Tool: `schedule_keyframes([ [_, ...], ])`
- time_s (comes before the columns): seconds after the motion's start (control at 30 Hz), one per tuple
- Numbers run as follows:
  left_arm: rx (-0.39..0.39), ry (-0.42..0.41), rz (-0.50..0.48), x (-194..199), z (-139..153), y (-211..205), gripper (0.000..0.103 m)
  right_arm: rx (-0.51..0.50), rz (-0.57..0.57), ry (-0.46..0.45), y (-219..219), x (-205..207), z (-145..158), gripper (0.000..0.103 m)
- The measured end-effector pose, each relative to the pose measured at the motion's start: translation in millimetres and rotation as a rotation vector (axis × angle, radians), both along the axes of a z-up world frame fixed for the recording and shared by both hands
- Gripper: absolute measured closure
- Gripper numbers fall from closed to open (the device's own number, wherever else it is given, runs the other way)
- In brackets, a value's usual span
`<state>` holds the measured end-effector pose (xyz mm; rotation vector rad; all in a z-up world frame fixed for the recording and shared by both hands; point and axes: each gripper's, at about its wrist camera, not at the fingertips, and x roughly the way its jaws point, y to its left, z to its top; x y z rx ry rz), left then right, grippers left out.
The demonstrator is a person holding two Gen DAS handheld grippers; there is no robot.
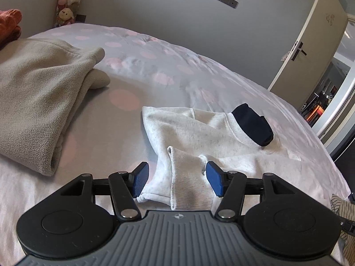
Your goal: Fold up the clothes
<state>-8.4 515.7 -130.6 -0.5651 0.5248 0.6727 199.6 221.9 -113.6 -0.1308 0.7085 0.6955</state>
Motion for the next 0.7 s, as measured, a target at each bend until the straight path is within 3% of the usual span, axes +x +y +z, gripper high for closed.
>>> schedule_keyframes([
  [0.23,0.116,0.089,-0.054,24.6,-0.2,-8.1,0.048,-0.114,-0.053,-0.179,-26.0,14.7,-29.9,0.064],
  [0.37,0.202,0.187,-0.128,56.9,0.8,-3.1,0.048,-0.191,-0.078,-0.288,-37.7,24.6,-47.2,0.061],
  [0.6,0.207,0.325,-0.212,98.4,-13.8,3.3,0.049,-0.403,0.019,-0.455,-14.8,44.7,-78.0,0.061],
  [0.7,0.208,0.352,-0.234,107.5,-16.6,1.9,0.069,-0.436,0.046,-0.502,-3.3,48.5,-84.1,0.061],
])
